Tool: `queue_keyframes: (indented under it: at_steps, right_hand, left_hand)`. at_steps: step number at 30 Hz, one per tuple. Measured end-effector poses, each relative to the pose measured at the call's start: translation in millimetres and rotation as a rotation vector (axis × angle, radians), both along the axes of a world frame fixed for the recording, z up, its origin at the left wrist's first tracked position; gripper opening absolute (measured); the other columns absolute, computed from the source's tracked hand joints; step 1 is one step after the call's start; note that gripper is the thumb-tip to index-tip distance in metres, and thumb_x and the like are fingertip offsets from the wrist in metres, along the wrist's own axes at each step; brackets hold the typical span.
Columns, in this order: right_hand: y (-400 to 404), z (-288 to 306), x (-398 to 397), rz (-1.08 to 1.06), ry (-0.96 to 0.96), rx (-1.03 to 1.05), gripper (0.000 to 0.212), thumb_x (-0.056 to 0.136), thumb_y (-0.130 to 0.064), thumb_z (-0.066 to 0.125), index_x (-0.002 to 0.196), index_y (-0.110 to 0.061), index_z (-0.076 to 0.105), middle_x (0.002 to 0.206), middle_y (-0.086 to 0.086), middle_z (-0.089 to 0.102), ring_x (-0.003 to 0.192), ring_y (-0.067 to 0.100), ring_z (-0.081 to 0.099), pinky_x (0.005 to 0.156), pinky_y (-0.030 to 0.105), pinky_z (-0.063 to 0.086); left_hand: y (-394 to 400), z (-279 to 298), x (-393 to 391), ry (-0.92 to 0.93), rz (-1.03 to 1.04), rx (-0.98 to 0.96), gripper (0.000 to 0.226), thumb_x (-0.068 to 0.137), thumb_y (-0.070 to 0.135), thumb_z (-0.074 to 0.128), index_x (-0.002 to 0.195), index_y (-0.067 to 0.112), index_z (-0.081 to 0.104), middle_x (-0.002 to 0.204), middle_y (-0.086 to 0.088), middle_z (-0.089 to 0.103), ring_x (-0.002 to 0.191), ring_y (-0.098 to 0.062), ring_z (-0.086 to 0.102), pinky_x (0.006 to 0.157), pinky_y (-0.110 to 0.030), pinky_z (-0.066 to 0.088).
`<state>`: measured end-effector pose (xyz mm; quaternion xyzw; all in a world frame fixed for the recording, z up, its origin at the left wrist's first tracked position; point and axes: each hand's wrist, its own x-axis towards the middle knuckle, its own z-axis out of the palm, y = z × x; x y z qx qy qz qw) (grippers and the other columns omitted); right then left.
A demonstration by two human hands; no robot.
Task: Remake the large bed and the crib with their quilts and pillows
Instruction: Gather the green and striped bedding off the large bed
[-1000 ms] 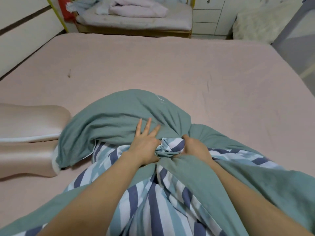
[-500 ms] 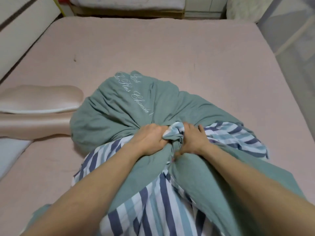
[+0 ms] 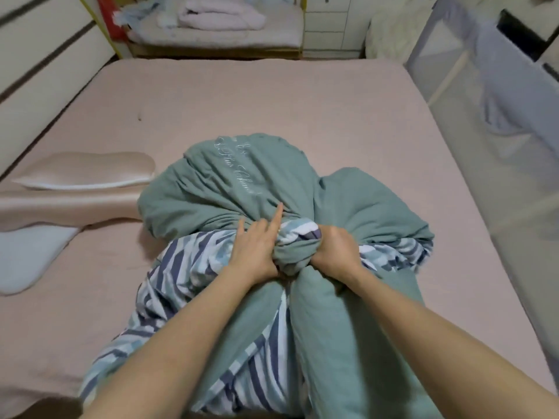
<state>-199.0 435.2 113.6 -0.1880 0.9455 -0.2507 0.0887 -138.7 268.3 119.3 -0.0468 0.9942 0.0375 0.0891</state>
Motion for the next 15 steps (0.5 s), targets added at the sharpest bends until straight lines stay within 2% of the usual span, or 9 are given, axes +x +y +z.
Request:
queue_keyframes:
  at_steps: [2,4,6,8,10,12,15]
  right_hand:
    - [15.9,13.9,37.5,-0.046,0.025,-0.032,0.018,0.071,-0.03,0.064,0.08,-0.015,0.063,0.082,0.01,0.07,0.083,0.036,0.062,0.065,0.034,0.045]
    - [35.7,27.2,73.8,-0.112,0.036,-0.07,0.012,0.07,-0.027,0.063,0.075,-0.017,0.061,0.078,0.009,0.07,0.08,0.035,0.063,0.061,0.033,0.043]
    - [60.1,44.2,115.1,-0.183,0.052,-0.117,0.009,0.072,-0.028,0.062,0.072,-0.02,0.059,0.077,0.01,0.069,0.079,0.034,0.063,0.06,0.03,0.039]
    - [85.0,66.1,162.0,-0.248,0.094,-0.17,0.018,0.068,-0.038,0.053,0.069,-0.02,0.058,0.071,0.009,0.067,0.077,0.032,0.064,0.058,0.03,0.038]
    - [107.6,86.2,200.2,-0.321,0.125,-0.212,0.026,0.064,-0.041,0.048,0.068,-0.018,0.059,0.069,0.007,0.068,0.073,0.03,0.065,0.058,0.033,0.044]
    - [134.4,107.5,231.0,-0.398,0.152,-0.263,0.028,0.064,-0.038,0.051,0.071,-0.013,0.063,0.069,0.006,0.069,0.073,0.028,0.066,0.06,0.036,0.051]
    - [184.7,152.7,264.6,-0.513,0.27,-0.251,0.023,0.066,-0.03,0.062,0.074,-0.009,0.065,0.07,0.007,0.07,0.076,0.025,0.068,0.06,0.036,0.052]
  left_hand:
    - [11.8,8.7,18.0,0.024,0.003,0.107,0.101,0.069,0.05,0.068,0.152,0.027,0.015,0.122,-0.008,0.061,0.112,-0.031,0.056,0.094,-0.039,0.043]
    - [29.7,18.9,43.5,0.083,-0.011,0.12,0.063,0.072,0.044,0.064,0.133,0.035,0.048,0.115,-0.006,0.067,0.106,-0.032,0.061,0.084,-0.037,0.05]
    - [54.2,37.4,74.6,0.144,-0.061,0.085,0.04,0.072,0.041,0.063,0.11,0.029,0.063,0.105,-0.006,0.07,0.1,-0.032,0.063,0.077,-0.036,0.05]
    - [81.4,62.3,110.0,0.211,-0.135,0.065,0.031,0.072,0.039,0.063,0.099,0.024,0.067,0.099,-0.007,0.07,0.096,-0.033,0.064,0.072,-0.035,0.049]
    - [106.1,89.7,139.6,0.265,-0.201,0.072,0.025,0.073,0.038,0.064,0.092,0.021,0.068,0.096,-0.009,0.07,0.094,-0.035,0.063,0.069,-0.034,0.046]
    - [131.5,118.9,163.1,0.292,-0.284,0.101,0.022,0.074,0.037,0.064,0.087,0.019,0.068,0.093,-0.01,0.07,0.092,-0.036,0.062,0.066,-0.033,0.043]
    - [177.7,171.7,187.2,0.335,-0.416,0.207,0.017,0.073,0.035,0.063,0.076,0.019,0.064,0.085,-0.011,0.069,0.085,-0.038,0.062,0.06,-0.031,0.037]
